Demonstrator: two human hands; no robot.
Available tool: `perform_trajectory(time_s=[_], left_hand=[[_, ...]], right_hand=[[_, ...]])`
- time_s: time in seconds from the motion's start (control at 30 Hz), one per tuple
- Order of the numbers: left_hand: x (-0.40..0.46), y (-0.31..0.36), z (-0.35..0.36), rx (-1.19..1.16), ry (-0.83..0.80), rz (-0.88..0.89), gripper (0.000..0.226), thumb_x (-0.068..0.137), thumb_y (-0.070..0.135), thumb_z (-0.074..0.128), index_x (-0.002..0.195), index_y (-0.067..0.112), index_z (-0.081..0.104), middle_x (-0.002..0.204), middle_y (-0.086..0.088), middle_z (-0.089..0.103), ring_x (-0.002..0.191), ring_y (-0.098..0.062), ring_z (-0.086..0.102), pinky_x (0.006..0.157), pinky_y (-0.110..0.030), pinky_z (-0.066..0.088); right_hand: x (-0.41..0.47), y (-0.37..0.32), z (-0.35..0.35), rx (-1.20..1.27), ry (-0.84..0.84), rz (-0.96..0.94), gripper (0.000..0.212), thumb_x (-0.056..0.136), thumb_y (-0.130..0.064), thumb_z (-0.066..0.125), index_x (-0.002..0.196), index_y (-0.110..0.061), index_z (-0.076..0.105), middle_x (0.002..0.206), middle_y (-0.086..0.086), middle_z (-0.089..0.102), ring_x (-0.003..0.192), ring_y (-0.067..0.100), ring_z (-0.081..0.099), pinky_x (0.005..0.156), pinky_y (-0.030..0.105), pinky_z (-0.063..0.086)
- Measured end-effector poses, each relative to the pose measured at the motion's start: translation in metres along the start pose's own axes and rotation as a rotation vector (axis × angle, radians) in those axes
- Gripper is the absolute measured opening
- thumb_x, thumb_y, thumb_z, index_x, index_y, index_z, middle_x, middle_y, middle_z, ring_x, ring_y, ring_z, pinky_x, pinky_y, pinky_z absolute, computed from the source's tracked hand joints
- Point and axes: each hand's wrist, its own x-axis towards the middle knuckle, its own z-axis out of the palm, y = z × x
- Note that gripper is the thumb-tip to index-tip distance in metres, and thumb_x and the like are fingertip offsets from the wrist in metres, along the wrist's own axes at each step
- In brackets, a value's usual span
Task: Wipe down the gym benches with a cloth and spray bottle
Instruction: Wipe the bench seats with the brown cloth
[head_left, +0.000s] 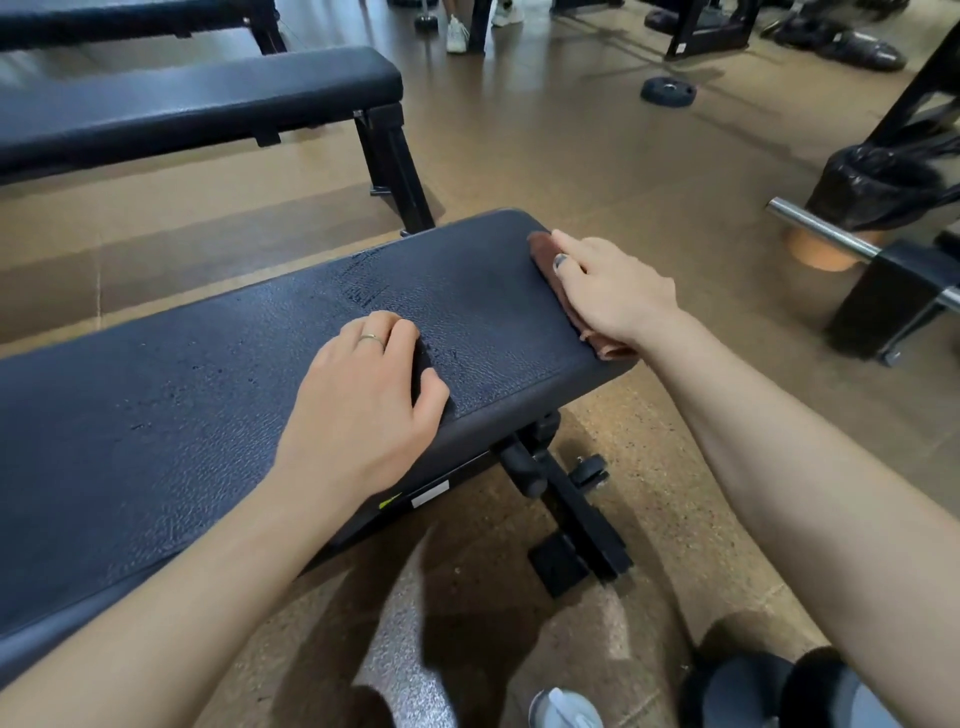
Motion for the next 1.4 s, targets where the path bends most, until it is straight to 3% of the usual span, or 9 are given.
perform_trajectory(time_s=[0.17, 0.33, 0.43, 0.53, 0.67, 0.77, 1.0, 1.2, 1.4], left_hand=[[0.0, 0.0, 0.004, 0.004, 0.013, 0.012, 0.041, 0.096, 0.039, 0.032, 0.111, 0.009, 0.056, 0.12, -0.01, 0.059, 0.111, -0.033, 0.053, 0.097, -0.047, 0.044], [0.0, -0.001, 0.0, -0.044, 0.06, -0.015, 0.035, 0.09, 0.03, 0.033, 0.105, 0.008, 0.056, 0.109, -0.015, 0.061, 0.101, -0.036, 0.055, 0.089, -0.05, 0.045], [-0.004, -0.001, -0.008, 0.008, 0.058, 0.006, 0.036, 0.092, 0.028, 0.035, 0.11, 0.006, 0.057, 0.118, -0.016, 0.062, 0.111, -0.038, 0.056, 0.096, -0.049, 0.044], [-0.025, -0.019, -0.022, 0.08, 0.064, 0.003, 0.045, 0.099, 0.034, 0.035, 0.121, 0.005, 0.06, 0.13, -0.014, 0.061, 0.123, -0.036, 0.054, 0.104, -0.048, 0.042], [-0.057, -0.058, -0.031, 0.056, 0.083, -0.18, 0.048, 0.097, 0.037, 0.032, 0.12, 0.006, 0.061, 0.128, -0.014, 0.06, 0.118, -0.037, 0.053, 0.101, -0.051, 0.043], [-0.052, -0.056, -0.026, 0.048, 0.076, -0.269, 0.045, 0.093, 0.039, 0.031, 0.108, 0.008, 0.06, 0.117, -0.015, 0.058, 0.107, -0.038, 0.052, 0.091, -0.05, 0.045], [-0.054, -0.06, -0.025, 0.02, 0.076, -0.212, 0.041, 0.089, 0.031, 0.033, 0.112, 0.009, 0.057, 0.118, -0.014, 0.056, 0.107, -0.038, 0.051, 0.092, -0.051, 0.045], [-0.054, -0.057, -0.024, 0.02, 0.058, -0.224, 0.041, 0.088, 0.033, 0.029, 0.109, 0.008, 0.055, 0.117, -0.014, 0.055, 0.107, -0.037, 0.05, 0.093, -0.05, 0.044], [-0.053, -0.056, -0.023, 0.005, 0.048, -0.236, 0.042, 0.087, 0.032, 0.028, 0.113, 0.01, 0.054, 0.121, -0.012, 0.054, 0.111, -0.036, 0.049, 0.098, -0.049, 0.042]], right_hand=[[-0.08, -0.031, 0.042, -0.175, 0.227, -0.106, 0.053, 0.103, -0.043, 0.022, 0.155, -0.039, 0.033, 0.167, -0.004, 0.028, 0.152, 0.025, 0.025, 0.122, 0.058, 0.019], [-0.119, -0.079, 0.079, -0.137, 0.294, -0.367, 0.049, 0.103, -0.04, 0.028, 0.146, -0.039, 0.053, 0.157, -0.008, 0.047, 0.146, 0.02, 0.04, 0.12, 0.052, 0.024], [-0.109, -0.055, 0.062, -0.179, 0.279, -0.487, 0.048, 0.104, -0.038, 0.03, 0.145, -0.035, 0.054, 0.154, -0.006, 0.05, 0.143, 0.019, 0.044, 0.117, 0.049, 0.032], [-0.084, -0.021, 0.041, -0.168, 0.306, -0.356, 0.047, 0.104, -0.037, 0.031, 0.144, -0.034, 0.055, 0.153, -0.004, 0.051, 0.142, 0.02, 0.045, 0.116, 0.048, 0.032], [-0.077, -0.031, 0.051, -0.104, 0.318, -0.074, 0.052, 0.104, -0.04, 0.022, 0.148, -0.039, 0.05, 0.162, -0.007, 0.039, 0.151, 0.019, 0.03, 0.125, 0.053, 0.012], [-0.114, -0.073, 0.073, -0.127, 0.344, -0.16, 0.054, 0.103, -0.041, 0.021, 0.148, -0.037, 0.05, 0.161, -0.008, 0.041, 0.15, 0.019, 0.032, 0.125, 0.055, 0.011], [-0.135, -0.106, 0.082, -0.171, 0.176, -0.561, 0.049, 0.104, -0.04, 0.029, 0.148, -0.039, 0.05, 0.159, -0.009, 0.044, 0.146, 0.016, 0.039, 0.12, 0.051, 0.026], [-0.063, -0.058, 0.037, -0.165, 0.049, -0.181, 0.052, 0.107, -0.043, 0.014, 0.158, -0.042, 0.025, 0.17, -0.007, 0.018, 0.156, 0.017, 0.016, 0.126, 0.054, 0.011], [-0.139, -0.118, 0.076, -0.268, 0.047, -0.487, 0.058, 0.103, -0.04, 0.014, 0.16, -0.037, 0.023, 0.17, -0.009, 0.018, 0.156, 0.019, 0.017, 0.124, 0.056, 0.012]])
